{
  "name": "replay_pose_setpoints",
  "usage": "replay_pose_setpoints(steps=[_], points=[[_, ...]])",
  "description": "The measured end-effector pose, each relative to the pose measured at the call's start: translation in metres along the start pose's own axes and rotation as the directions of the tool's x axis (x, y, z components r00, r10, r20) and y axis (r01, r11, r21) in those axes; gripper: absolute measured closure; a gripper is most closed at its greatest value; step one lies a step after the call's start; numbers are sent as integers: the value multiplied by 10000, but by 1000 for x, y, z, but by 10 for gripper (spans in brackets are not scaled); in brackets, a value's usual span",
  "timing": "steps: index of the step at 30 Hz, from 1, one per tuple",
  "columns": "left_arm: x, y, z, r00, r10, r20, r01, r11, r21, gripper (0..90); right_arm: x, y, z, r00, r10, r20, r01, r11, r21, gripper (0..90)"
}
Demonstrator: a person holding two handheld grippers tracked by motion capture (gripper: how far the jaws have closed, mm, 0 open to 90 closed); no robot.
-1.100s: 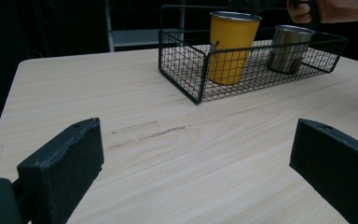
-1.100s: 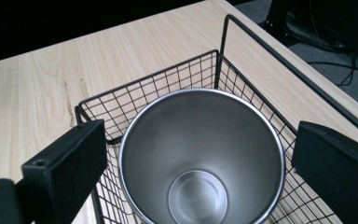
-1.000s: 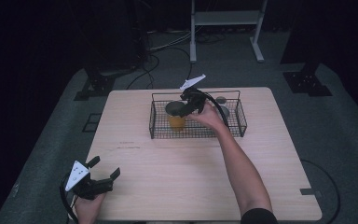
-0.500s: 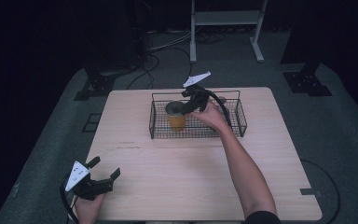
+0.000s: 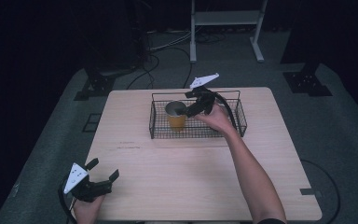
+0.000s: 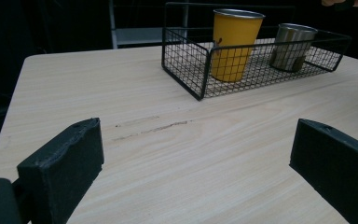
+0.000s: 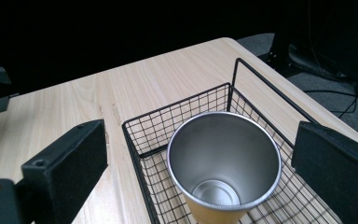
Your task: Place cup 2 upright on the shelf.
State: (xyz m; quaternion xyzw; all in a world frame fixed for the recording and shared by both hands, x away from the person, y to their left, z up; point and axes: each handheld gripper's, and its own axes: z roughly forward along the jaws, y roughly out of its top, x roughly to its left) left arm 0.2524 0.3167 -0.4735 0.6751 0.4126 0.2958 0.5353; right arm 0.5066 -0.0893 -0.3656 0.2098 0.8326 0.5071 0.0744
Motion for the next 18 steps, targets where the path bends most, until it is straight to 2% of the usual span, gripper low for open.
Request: replay_pose_setpoints(steps=[3, 12, 18], points=[[-1, 0, 0, 10000, 4, 20, -4, 10000, -6, 17, 1, -3, -6, 9999, 72, -76, -73, 9999, -119, 27], [-2, 0, 2, 10000, 53, 70, -53, 10000, 14, 17, 5, -17, -33, 9999, 137, -39, -137, 9999, -37, 28], [-3, 0, 4, 9999, 103, 106, -104, 9999, 75, 17, 8, -23, -42, 9999, 122, -50, -122, 9999, -25, 31]])
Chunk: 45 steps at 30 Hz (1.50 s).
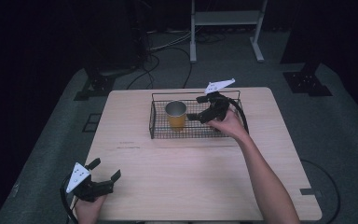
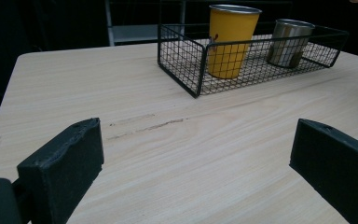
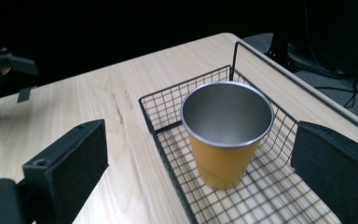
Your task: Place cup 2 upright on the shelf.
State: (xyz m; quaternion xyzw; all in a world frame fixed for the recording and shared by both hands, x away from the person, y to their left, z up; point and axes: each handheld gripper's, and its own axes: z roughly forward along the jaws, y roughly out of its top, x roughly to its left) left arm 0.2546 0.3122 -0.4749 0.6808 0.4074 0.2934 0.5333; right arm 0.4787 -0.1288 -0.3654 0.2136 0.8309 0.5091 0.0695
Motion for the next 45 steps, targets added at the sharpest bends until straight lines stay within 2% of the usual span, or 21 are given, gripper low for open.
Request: replay_pose_setpoints(steps=[13, 16, 23, 32, 45], points=[[-1, 0, 2, 10000, 19, 29, -19, 10000, 12, 17, 5, -21, -17, 9996, 214, -169, -212, 9997, 124, 46], [-1, 0, 3, 10000, 30, 48, -31, 10000, 28, 17, 8, -23, -24, 9999, 129, -88, -129, 9999, -15, 47], [-2, 1, 4, 9999, 91, 59, -92, 9999, 72, 17, 7, -34, -36, 9991, 425, 23, -426, 9991, 0, 52], [-1, 0, 6, 10000, 68, 48, -69, 9999, 127, 17, 14, -45, -47, 9993, 378, -69, -379, 9992, -142, 62], [0, 0, 5, 9999, 119, 14, -119, 9998, 135, 17, 26, -58, -57, 9997, 218, -149, -218, 9998, -30, 62]])
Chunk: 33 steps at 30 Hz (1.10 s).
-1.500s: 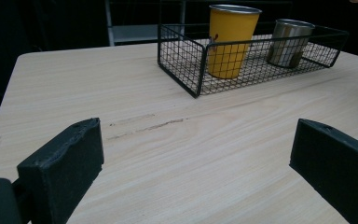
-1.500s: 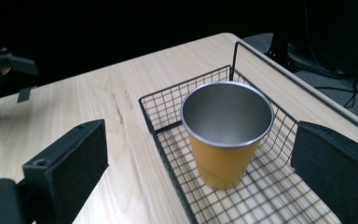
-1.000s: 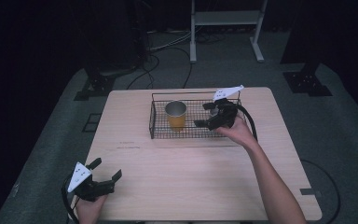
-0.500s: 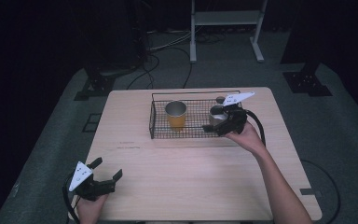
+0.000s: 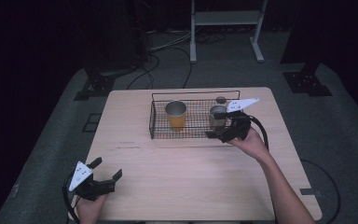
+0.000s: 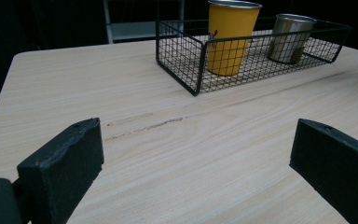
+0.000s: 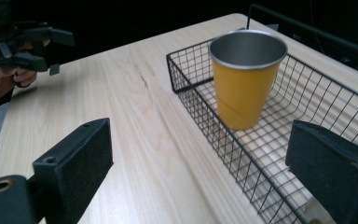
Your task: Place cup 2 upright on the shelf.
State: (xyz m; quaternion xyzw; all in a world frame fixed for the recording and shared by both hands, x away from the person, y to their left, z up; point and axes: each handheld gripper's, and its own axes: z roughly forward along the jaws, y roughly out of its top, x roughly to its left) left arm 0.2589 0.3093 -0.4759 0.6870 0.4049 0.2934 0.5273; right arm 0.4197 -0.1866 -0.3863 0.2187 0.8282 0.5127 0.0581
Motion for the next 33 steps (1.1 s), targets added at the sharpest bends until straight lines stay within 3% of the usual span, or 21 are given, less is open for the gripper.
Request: replay_pose_setpoints(steps=[33], points=[[-3, 1, 5, 10000, 53, 75, -53, 9999, 90, 17, 7, -57, -41, 9957, 714, 587, -721, 9974, 96, 65]])
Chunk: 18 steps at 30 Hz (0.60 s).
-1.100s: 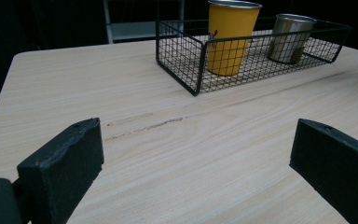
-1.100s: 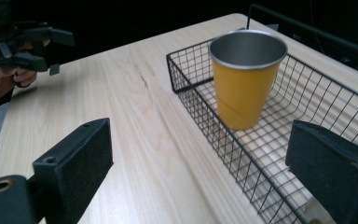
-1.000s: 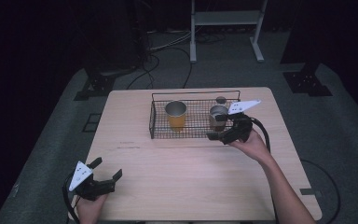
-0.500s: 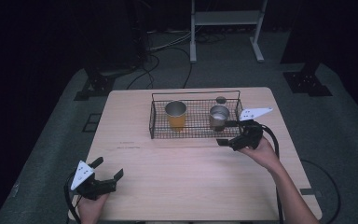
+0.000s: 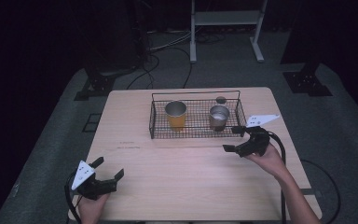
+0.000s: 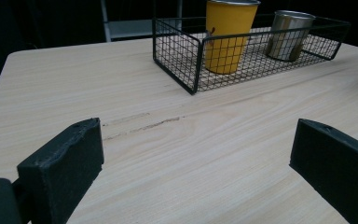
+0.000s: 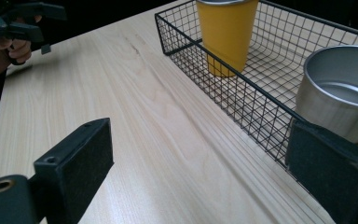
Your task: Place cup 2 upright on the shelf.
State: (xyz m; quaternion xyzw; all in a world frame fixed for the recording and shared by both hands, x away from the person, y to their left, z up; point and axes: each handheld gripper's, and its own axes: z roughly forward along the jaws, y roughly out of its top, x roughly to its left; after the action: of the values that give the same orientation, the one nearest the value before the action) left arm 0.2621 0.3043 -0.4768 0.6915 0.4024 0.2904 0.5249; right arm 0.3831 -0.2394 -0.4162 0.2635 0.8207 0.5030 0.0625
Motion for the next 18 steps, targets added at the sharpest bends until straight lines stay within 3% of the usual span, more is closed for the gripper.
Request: replay_pose_setpoints(steps=[18], points=[[-1, 0, 1, 10000, -10, 29, 10, 10000, -23, 17, 4, -23, -16, 9996, 230, 156, -228, 9997, -129, 65]])
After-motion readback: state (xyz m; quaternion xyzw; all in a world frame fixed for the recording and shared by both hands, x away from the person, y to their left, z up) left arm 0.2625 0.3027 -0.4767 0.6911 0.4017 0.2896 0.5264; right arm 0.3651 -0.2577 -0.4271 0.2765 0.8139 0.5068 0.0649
